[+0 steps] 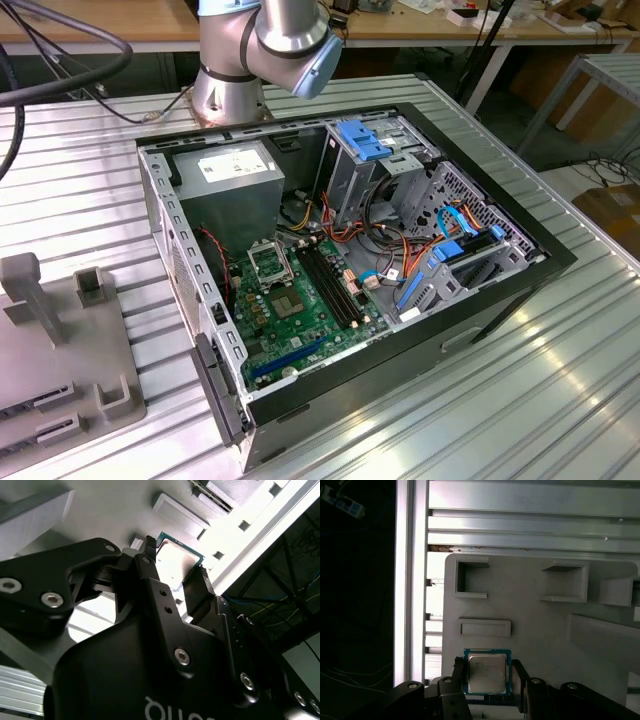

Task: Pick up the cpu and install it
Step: 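Pick up the cpu and move it towards the insertion slot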

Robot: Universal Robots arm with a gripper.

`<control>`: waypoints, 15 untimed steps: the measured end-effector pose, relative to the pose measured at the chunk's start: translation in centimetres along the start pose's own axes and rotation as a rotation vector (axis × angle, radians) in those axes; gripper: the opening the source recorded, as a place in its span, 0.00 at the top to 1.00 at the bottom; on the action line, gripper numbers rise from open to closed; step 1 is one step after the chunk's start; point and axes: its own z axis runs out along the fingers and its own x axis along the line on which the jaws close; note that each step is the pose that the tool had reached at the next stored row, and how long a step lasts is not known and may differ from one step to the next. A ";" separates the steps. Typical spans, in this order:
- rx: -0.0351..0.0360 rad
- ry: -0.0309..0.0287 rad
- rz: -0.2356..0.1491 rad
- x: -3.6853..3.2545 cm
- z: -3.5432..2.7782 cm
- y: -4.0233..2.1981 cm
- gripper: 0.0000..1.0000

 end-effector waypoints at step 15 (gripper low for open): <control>0.0000 0.0001 0.000 0.01 -0.46 -0.01 0.53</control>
